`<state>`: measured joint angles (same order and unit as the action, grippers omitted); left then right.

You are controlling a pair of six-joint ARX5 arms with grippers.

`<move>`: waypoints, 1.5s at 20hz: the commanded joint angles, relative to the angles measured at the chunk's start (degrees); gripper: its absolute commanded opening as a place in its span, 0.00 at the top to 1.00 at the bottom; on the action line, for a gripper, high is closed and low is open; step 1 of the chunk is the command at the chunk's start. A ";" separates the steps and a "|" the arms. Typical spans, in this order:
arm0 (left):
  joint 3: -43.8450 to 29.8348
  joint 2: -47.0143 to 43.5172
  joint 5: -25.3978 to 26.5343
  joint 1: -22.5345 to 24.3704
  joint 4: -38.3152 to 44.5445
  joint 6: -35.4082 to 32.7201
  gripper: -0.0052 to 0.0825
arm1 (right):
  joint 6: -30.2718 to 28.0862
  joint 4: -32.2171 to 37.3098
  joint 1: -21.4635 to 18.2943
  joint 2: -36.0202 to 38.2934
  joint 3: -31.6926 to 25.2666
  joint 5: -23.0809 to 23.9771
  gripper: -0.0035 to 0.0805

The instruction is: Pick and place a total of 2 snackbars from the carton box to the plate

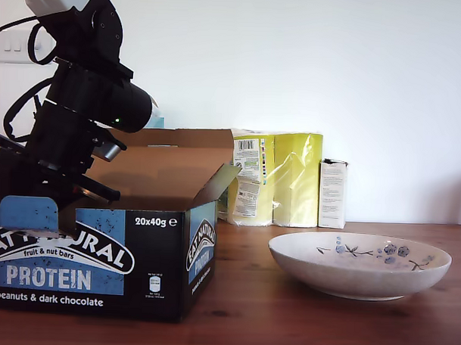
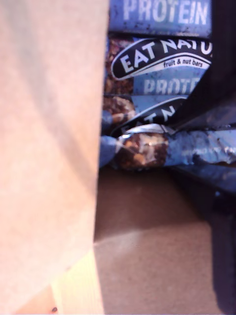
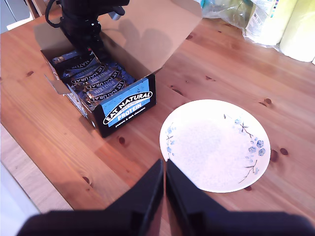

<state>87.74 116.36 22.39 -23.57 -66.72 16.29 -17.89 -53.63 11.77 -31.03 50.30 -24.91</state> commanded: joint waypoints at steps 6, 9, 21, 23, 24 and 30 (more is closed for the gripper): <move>1.14 0.70 -3.15 -0.63 -3.17 0.15 0.90 | -0.13 0.42 0.24 0.04 -0.20 -0.11 0.97; 3.13 -0.57 -3.30 -1.03 -4.44 0.20 0.90 | -0.13 0.42 0.24 0.04 -0.20 -0.11 0.97; 13.64 -0.98 -3.15 -4.70 -10.34 0.22 0.89 | -0.11 0.46 0.24 -0.59 -0.20 -0.11 0.97; 16.17 -0.98 -3.06 -6.49 -10.43 0.20 0.89 | -0.11 0.44 0.24 -0.68 -0.20 -0.13 0.97; 17.44 -0.98 -3.06 -7.39 -10.43 0.20 0.89 | -0.11 0.48 0.24 -0.68 -0.20 -0.13 0.97; 24.57 -0.98 -3.08 -14.21 -10.47 -0.20 0.89 | -0.09 0.17 0.24 -0.68 -0.20 -0.13 0.97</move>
<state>111.98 116.29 19.20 -36.93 -77.19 16.32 -17.89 -53.65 11.77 -31.70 50.30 -24.91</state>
